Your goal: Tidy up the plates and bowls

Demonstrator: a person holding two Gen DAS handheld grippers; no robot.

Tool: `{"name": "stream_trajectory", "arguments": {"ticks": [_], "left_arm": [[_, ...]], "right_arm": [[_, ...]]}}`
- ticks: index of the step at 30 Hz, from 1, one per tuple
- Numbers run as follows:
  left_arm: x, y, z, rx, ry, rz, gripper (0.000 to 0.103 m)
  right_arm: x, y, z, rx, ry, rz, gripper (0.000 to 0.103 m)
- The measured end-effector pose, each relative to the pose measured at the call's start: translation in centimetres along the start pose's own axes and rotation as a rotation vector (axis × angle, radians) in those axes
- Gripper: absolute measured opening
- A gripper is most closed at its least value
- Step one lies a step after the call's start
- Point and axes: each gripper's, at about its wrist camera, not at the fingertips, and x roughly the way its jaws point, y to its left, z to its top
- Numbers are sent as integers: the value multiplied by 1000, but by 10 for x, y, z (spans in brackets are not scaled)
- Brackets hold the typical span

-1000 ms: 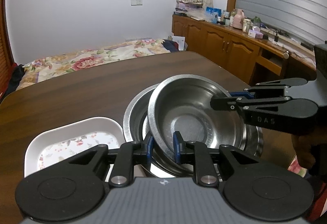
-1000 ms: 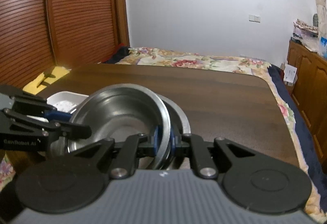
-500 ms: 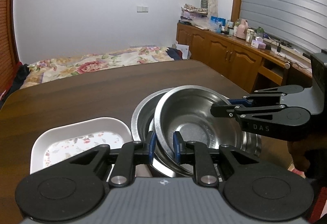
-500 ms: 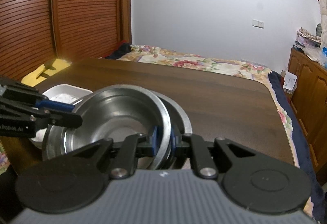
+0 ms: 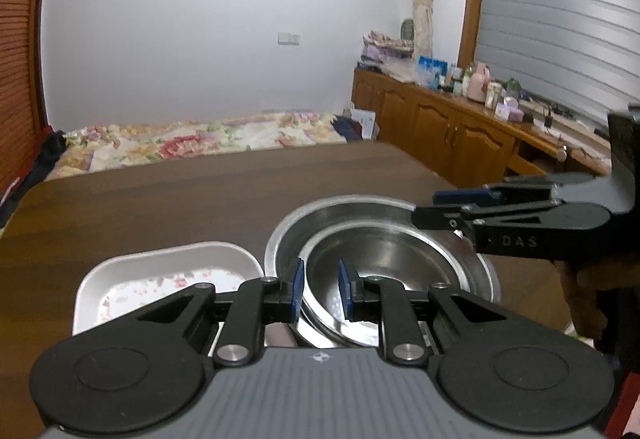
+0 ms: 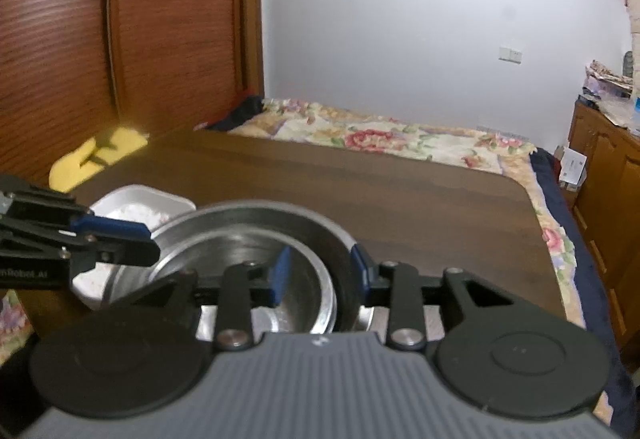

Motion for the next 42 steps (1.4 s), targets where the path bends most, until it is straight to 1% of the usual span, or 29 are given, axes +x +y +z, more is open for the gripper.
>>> {"name": "stream_trajectory", "arguments": {"ticks": [2, 4, 5, 7, 8, 10, 12, 14, 16, 21, 24, 31, 34, 35, 38, 41, 42], "left_arm": [[-4, 0, 1, 3, -23, 19, 23], [-6, 0, 2, 5, -40, 35, 28], [-7, -1, 3, 5, -49, 41, 31], [-9, -1, 3, 3, -69, 55, 53], [-10, 0, 4, 6, -78, 64, 57], [-10, -1, 3, 10, -90, 80, 67], [-9, -1, 1, 7, -100, 92, 71], [-6, 0, -1, -3, -96, 95, 71], [-1, 0, -2, -7, -85, 99, 71], [5, -1, -7, -2, -78, 108, 71], [9, 0, -9, -11, -57, 98, 70], [16, 2, -11, -35, -20, 63, 53], [17, 2, -12, -37, -9, 57, 51], [18, 1, -13, -37, -6, 57, 50], [19, 2, -14, -35, -2, 61, 47], [21, 2, -14, -36, 3, 61, 46], [23, 3, -14, -35, 6, 61, 46]], "right_arm": [[-6, -1, -3, 33, -25, -1, 36], [-11, -1, -8, 43, -42, -12, 43], [-13, -1, -10, 41, -49, -20, 45], [-17, -1, -15, 48, -71, -37, 52], [-18, -2, -17, 58, -78, -41, 53], [-21, -2, -20, 72, -91, -46, 60], [-22, -2, -23, 67, -107, -61, 64], [-20, -2, -25, 60, -113, -75, 66], [-16, -4, -27, 68, -108, -74, 74], [-11, -4, -33, 86, -103, -84, 77], [-8, -5, -35, 104, -103, -83, 79], [-2, -9, -40, 172, -84, -48, 79], [0, -7, -42, 182, -83, -39, 79], [1, -5, -43, 182, -81, -39, 79], [2, -5, -45, 197, -74, -26, 72], [5, -8, -46, 226, -65, -18, 64], [6, -8, -47, 234, -62, -16, 59]]}}
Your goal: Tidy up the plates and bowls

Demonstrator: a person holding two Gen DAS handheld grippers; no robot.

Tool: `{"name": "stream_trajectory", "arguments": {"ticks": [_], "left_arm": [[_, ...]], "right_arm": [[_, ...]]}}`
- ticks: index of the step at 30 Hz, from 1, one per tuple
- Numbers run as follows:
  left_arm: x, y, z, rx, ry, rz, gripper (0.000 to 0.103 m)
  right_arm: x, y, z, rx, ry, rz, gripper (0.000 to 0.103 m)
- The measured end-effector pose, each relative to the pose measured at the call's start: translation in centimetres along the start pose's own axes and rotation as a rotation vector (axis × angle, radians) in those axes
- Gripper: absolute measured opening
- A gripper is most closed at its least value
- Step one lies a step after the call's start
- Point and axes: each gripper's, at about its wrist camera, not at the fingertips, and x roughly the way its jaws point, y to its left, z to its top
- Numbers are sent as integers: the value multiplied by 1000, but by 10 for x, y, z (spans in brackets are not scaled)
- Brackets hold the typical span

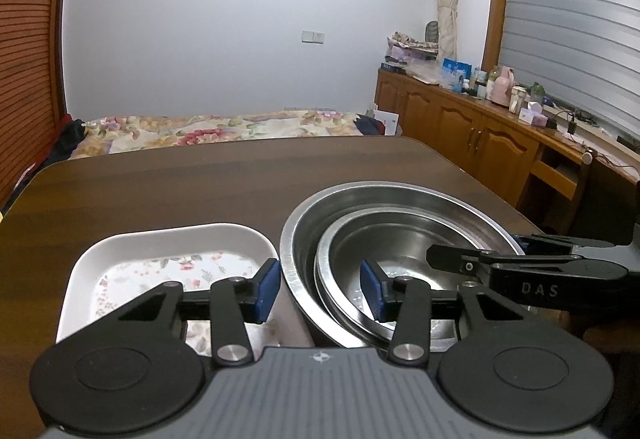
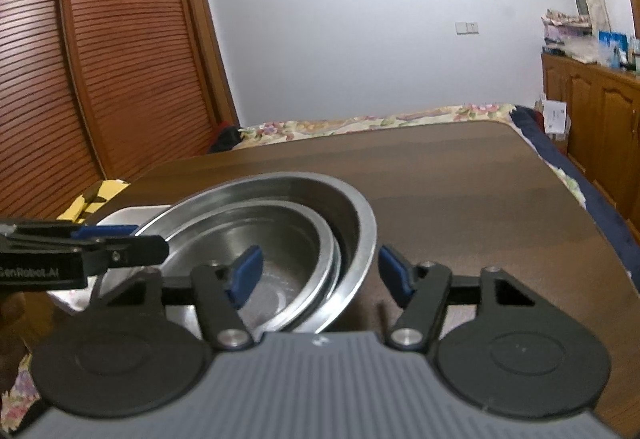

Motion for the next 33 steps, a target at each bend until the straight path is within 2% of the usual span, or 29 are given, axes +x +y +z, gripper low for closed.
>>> {"name": "stream_trajectory", "arguments": {"ticks": [4, 8, 12, 21, 33], "left_arm": [[6, -3, 0, 28, 10, 14, 46], [8, -4, -1, 21, 13, 20, 37], [6, -1, 0, -1, 18, 13, 33], [-3, -6, 5, 7, -8, 5, 31], [-12, -23, 30, 25, -46, -28, 32]], "right_arm": [[2, -6, -1, 50, 14, 11, 52], [2, -5, -1, 55, 13, 11, 46], [3, -2, -1, 38, 12, 36, 31], [-5, -6, 3, 68, -24, 23, 29], [-22, -12, 27, 95, -72, -15, 29]]}}
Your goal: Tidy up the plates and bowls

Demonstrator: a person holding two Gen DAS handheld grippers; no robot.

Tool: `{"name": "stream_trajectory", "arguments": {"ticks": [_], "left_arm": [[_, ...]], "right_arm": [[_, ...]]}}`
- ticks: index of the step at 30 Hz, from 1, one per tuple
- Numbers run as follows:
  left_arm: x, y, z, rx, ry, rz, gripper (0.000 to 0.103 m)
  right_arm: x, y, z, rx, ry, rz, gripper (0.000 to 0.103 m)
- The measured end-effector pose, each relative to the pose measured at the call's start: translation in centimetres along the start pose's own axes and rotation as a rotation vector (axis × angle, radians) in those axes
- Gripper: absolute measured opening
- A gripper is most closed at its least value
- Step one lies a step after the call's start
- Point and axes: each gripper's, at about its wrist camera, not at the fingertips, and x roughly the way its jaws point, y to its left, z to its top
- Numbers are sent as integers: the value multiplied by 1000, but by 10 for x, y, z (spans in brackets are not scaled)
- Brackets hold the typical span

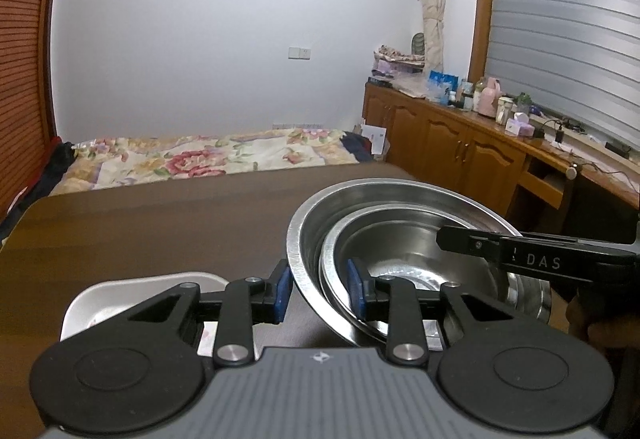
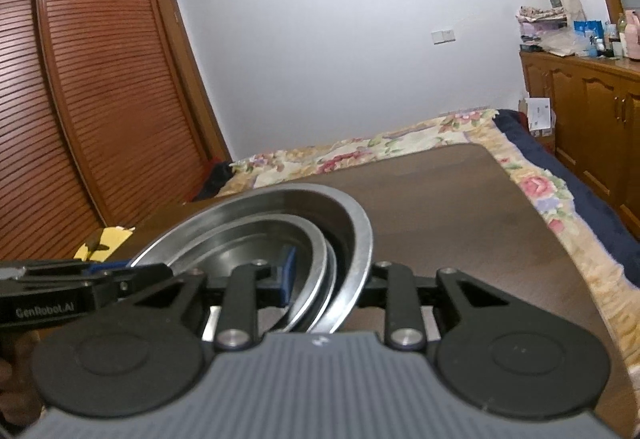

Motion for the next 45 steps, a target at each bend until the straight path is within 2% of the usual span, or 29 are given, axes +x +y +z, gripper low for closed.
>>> {"name": "stream_trajectory", "arguments": {"ticks": [11, 18, 27, 45], "left_arm": [[-21, -6, 24, 7, -44, -18, 32], [-37, 0, 30, -6, -53, -8, 32], [-59, 23, 24, -19, -65, 35, 33], [-82, 83, 5, -63, -45, 166, 33]], "right_arm": [[-13, 3, 23, -8, -44, -15, 29], [-20, 15, 32, -58, -71, -5, 29], [-14, 36, 33, -67, -69, 44, 29], [14, 93, 14, -130, 15, 158, 29]]}}
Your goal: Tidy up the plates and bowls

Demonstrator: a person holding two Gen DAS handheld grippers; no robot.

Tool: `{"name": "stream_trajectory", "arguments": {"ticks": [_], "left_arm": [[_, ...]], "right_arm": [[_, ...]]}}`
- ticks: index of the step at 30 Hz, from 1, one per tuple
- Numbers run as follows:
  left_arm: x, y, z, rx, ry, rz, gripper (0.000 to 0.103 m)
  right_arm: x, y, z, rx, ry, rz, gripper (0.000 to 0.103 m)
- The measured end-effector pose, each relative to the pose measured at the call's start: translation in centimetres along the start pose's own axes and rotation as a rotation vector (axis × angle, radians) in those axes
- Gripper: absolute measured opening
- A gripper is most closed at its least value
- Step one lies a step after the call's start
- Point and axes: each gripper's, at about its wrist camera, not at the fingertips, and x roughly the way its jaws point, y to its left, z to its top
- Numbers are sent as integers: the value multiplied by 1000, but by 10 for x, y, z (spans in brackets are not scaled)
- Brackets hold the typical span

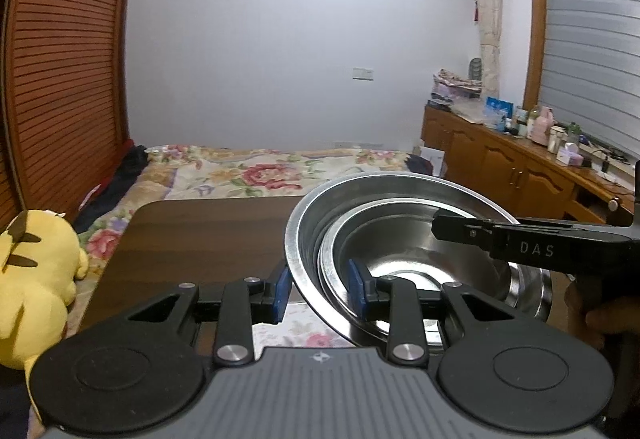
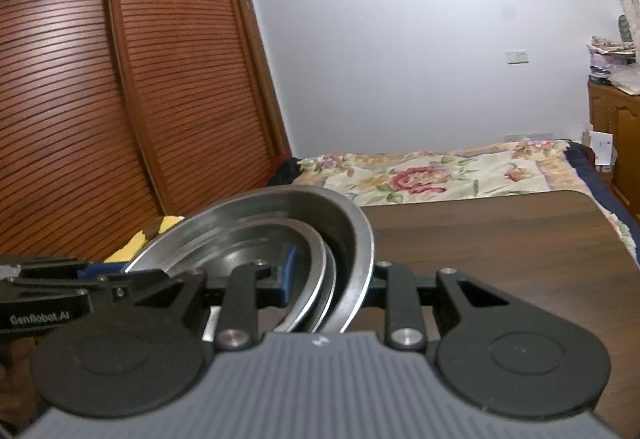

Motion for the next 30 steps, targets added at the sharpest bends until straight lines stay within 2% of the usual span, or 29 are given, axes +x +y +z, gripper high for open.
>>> {"name": "stream_trajectory", "arguments": {"ticks": [17, 30], "left_arm": [[21, 26, -32, -30, 84, 72, 33], [32, 29, -40, -27, 115, 79, 33]], "right_arm": [[36, 22, -26, -52, 108, 12, 29], [47, 23, -33, -63, 126, 3, 29]]}}
